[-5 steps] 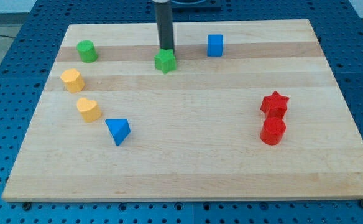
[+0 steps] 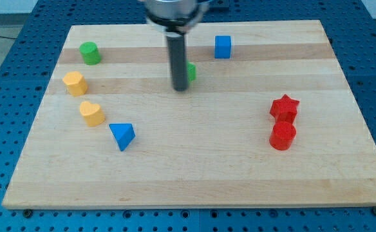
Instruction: Push green star towards center right
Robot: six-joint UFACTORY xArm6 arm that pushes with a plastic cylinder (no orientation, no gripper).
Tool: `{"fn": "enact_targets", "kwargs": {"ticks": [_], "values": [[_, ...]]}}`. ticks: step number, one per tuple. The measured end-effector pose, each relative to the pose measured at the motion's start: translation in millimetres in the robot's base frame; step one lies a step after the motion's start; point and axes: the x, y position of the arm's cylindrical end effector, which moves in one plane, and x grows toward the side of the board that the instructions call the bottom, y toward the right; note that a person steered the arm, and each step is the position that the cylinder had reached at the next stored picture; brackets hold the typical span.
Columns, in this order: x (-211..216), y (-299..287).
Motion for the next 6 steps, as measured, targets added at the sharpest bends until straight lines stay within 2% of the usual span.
{"fn": "enact_targets", "kwargs": {"ticks": [2, 3, 4, 6], "values": [[-42.3, -99.4], [-65.5, -61.2], [-45.9, 26.8], [-32.0, 154.4]]}}
